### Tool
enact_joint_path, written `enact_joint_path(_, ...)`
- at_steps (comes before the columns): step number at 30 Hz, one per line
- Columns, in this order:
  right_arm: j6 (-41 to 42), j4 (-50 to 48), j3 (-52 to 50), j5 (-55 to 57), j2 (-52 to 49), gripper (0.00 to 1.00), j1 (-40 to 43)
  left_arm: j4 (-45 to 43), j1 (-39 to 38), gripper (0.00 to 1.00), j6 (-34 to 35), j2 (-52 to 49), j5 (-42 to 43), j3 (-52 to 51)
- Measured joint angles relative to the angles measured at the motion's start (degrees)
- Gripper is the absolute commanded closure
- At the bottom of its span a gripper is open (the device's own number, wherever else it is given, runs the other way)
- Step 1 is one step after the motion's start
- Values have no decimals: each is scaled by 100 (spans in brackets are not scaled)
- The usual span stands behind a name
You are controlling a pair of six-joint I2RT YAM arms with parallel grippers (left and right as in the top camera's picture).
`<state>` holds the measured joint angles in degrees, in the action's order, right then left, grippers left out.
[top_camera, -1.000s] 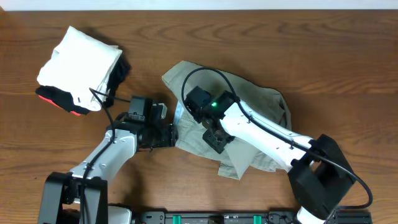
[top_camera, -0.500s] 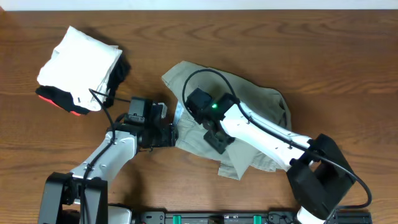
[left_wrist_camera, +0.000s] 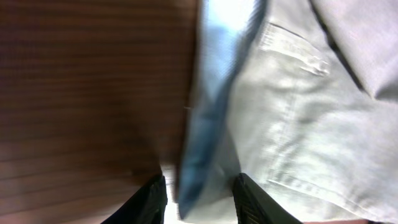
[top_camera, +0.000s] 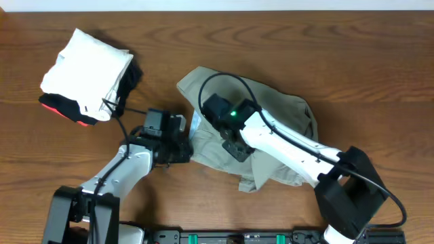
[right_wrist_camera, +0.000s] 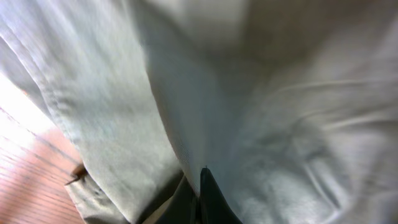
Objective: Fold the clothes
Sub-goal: 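Hold the left edge and pull the right gripper upward to spread the shorts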
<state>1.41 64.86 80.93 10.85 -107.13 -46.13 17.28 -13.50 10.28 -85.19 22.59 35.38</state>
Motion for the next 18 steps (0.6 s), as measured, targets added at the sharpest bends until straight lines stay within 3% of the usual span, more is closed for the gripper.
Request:
enact_joint_path(9, 0, 356, 892, 164, 0, 99, 249, -140, -422, 64, 4, 0, -13, -2)
enact_joint_path(18, -59, 291, 949, 166, 0, 99, 802, -122, -424, 68, 85, 0, -188, -2)
